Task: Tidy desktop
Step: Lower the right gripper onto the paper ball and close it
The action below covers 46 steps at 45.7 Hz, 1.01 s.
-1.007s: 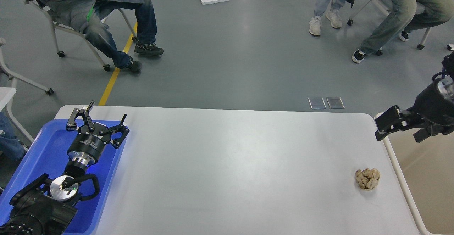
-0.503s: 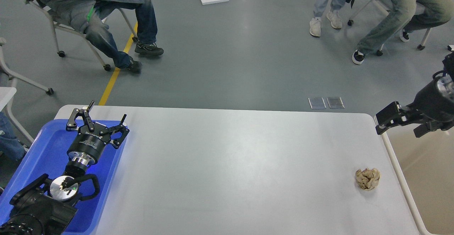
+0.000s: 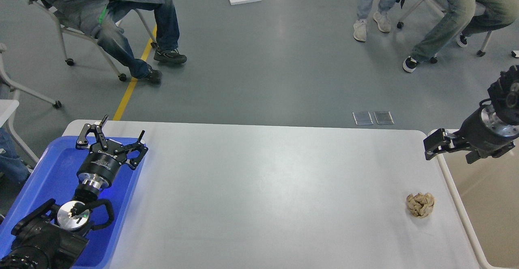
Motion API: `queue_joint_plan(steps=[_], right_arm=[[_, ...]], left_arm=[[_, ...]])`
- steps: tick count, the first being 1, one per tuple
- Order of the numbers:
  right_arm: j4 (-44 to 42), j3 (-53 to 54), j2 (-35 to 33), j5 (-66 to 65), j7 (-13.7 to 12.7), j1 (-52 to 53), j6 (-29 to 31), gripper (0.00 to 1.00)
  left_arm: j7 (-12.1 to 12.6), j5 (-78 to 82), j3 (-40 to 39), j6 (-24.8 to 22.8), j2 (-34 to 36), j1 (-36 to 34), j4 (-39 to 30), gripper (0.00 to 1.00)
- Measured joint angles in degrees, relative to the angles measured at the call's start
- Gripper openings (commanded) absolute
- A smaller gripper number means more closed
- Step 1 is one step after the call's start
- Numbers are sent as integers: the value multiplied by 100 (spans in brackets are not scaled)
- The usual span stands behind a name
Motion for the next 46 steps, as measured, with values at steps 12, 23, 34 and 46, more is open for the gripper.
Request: queue_joint_plan(steps=[12, 23, 34, 46], right_arm=[[-874, 432, 431, 0, 148, -1095, -222, 99], [-1580, 581, 749, -21, 705, -1843, -563, 99], [-1992, 590, 901, -297, 1123, -2400, -1009, 99], [-2123, 581, 976, -756, 1270, -2756, -1392, 99]], left_arm=[[0, 1, -1, 0, 0, 0, 0, 100], [0, 1, -1, 0, 0, 0, 0, 100], [0, 0, -1, 0, 0, 0, 0, 100], [0, -2, -1, 0, 0, 0, 0, 100]])
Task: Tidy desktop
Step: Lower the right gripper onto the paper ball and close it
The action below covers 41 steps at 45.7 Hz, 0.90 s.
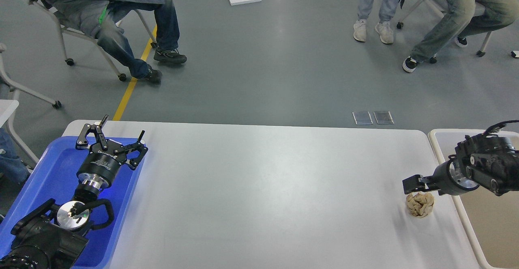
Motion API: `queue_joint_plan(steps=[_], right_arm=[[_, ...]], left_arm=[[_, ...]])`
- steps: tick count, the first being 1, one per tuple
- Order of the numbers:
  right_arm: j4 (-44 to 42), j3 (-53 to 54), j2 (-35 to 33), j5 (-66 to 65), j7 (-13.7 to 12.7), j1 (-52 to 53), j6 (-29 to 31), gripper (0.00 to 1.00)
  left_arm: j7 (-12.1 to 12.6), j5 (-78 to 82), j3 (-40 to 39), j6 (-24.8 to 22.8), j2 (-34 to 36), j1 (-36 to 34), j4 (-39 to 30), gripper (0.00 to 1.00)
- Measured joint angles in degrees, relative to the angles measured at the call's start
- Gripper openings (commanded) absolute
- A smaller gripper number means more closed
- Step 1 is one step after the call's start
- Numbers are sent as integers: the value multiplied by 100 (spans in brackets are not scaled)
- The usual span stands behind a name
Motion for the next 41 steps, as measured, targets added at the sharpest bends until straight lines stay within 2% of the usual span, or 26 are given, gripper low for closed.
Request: queue_joint_plan(steps=[41], right_arm=[[-96, -12, 164, -339, 48, -499, -570, 99]], left_arm=[[0, 1, 0, 0, 0, 0, 0, 100]])
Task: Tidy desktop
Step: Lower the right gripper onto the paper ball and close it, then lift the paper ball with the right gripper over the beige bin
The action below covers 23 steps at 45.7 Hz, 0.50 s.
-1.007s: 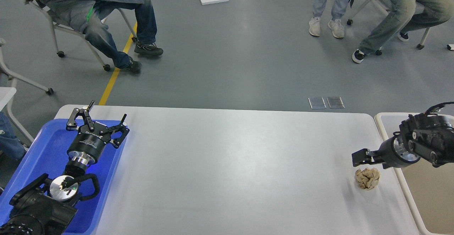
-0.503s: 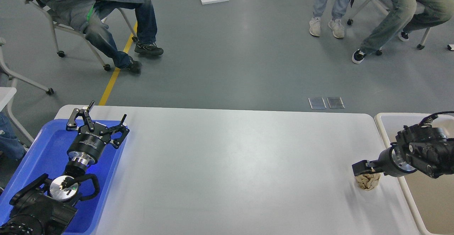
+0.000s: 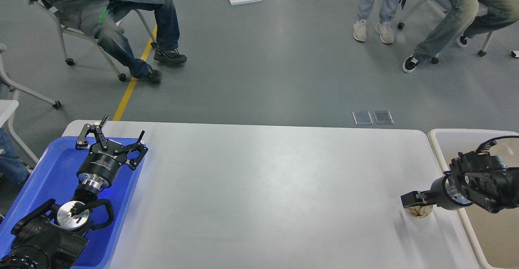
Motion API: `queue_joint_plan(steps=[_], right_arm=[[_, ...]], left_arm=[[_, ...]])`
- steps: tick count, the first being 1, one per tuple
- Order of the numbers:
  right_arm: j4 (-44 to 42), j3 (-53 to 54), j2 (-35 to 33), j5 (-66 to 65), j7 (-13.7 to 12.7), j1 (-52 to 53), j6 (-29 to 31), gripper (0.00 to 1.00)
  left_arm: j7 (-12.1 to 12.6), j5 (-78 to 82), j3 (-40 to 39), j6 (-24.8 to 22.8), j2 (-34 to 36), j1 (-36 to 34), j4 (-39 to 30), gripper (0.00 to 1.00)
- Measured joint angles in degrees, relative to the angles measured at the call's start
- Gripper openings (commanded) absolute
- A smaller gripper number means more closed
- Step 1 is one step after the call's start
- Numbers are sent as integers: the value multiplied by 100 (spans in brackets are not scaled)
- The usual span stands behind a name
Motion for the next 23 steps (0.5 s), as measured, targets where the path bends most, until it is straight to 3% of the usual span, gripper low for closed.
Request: queue_joint_plan(steps=[13, 23], right_arm=[[-24, -5, 27, -4, 4, -73, -100, 96], [-40, -10, 37, -21, 4, -142, -151, 68]], left_arm=[[0, 0, 0, 0, 0, 0, 0, 100], [0, 0, 0, 0, 0, 0, 0, 100]])
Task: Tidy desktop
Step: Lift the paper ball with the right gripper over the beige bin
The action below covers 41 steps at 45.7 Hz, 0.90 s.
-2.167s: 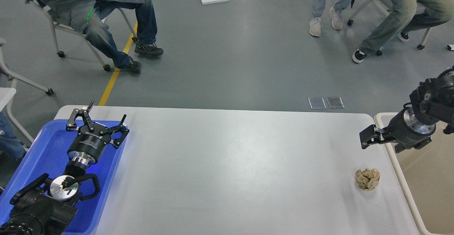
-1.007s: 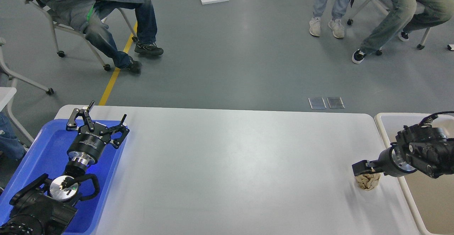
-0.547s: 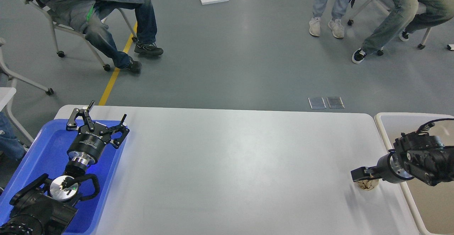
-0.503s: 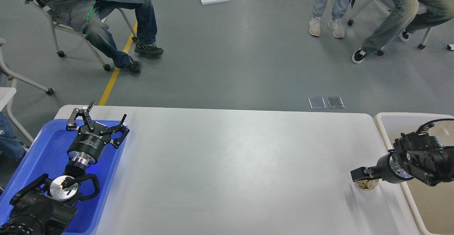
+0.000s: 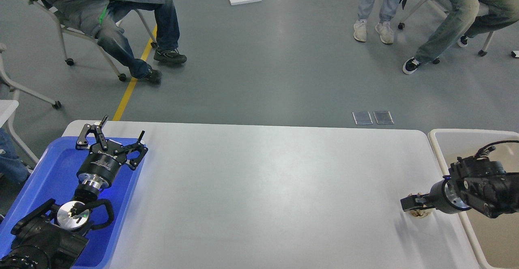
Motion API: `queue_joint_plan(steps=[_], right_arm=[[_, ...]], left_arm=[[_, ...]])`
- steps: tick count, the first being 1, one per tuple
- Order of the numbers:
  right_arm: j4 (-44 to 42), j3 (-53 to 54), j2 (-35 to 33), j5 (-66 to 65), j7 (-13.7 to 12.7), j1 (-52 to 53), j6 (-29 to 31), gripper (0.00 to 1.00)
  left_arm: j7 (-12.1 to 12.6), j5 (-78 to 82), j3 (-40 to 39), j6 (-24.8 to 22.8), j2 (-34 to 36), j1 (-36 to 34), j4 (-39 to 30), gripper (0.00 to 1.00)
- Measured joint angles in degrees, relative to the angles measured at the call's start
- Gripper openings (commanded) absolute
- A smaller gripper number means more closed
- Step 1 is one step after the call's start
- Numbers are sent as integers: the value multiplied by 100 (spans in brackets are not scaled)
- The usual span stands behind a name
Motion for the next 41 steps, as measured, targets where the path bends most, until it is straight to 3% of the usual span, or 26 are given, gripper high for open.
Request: queue_joint_plan(steps=[7, 15, 16, 41], right_arm=[[-8, -8, 18, -123, -3, -47, -136, 50], [-112, -19, 45, -266, -5, -101, -275, 3], [-123, -25, 49, -278, -5, -107, -285, 0], [225, -247, -145, -366, -35, 269, -328, 0]], left_arm=[[0, 2, 0, 0, 0, 0, 0, 100], [0, 2, 0, 0, 0, 0, 0, 100], [0, 2, 0, 0, 0, 0, 0, 100], [0, -1, 0, 0, 0, 0, 0, 100]])
